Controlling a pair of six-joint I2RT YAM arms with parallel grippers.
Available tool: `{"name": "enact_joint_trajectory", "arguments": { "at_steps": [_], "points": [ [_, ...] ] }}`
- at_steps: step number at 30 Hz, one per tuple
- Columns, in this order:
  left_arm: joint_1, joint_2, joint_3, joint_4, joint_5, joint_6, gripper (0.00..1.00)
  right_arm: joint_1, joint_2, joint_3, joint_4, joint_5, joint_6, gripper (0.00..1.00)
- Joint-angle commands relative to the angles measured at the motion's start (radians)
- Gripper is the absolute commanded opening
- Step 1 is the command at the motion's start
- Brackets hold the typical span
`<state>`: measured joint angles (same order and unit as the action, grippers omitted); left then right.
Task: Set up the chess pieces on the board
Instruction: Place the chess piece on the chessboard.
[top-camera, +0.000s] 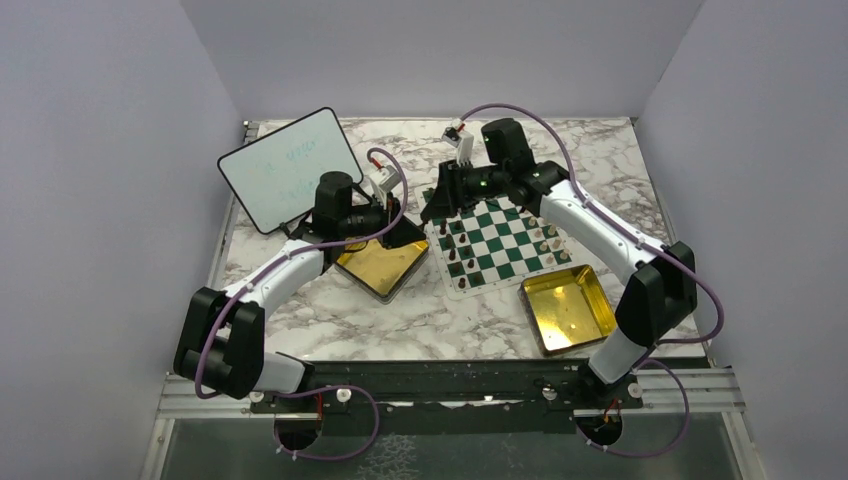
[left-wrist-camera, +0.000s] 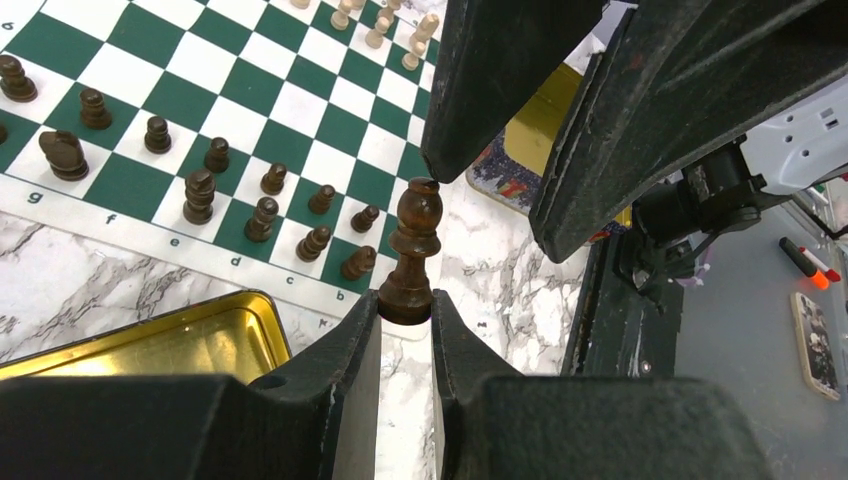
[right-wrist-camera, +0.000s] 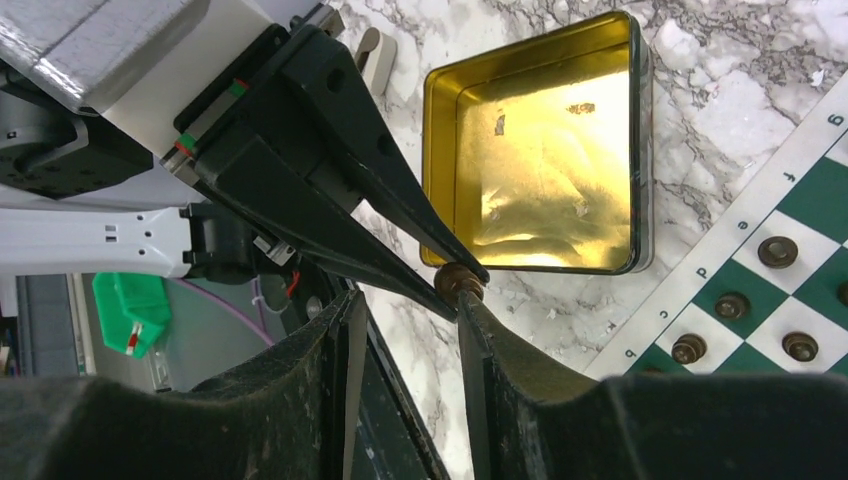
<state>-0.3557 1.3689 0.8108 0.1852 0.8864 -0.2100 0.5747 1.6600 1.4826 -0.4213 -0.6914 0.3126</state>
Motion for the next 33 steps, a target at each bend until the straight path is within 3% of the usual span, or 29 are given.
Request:
{"name": "enact_joint_trajectory", "arguments": {
  "at_steps": [1, 13, 27, 29, 33],
  "points": [
    [-0.005, 0.011, 0.021, -0.009, 0.018, 0.05, 0.1, 0.003, 0.022, 0.009, -0.054, -0.054, -0.025, 0.43],
    [-0.017, 0.008, 0.013, -0.01, 0.031, 0.066, 0.1, 0.003, 0.049, 0.007, -0.066, -0.03, -0.022, 0.44],
    [-0.035, -0.01, -0.008, -0.009, 0.037, 0.088, 0.1, 0.002, 0.05, -0.018, -0.057, -0.045, -0.014, 0.18],
    [-0.035, -0.015, -0.009, -0.009, 0.038, 0.093, 0.1, 0.002, 0.053, -0.018, -0.065, -0.044, -0.018, 0.18],
    [-0.037, -0.021, -0.007, -0.009, 0.04, 0.105, 0.1, 0.003, 0.053, -0.015, -0.06, -0.043, -0.012, 0.29]
  ]
}}
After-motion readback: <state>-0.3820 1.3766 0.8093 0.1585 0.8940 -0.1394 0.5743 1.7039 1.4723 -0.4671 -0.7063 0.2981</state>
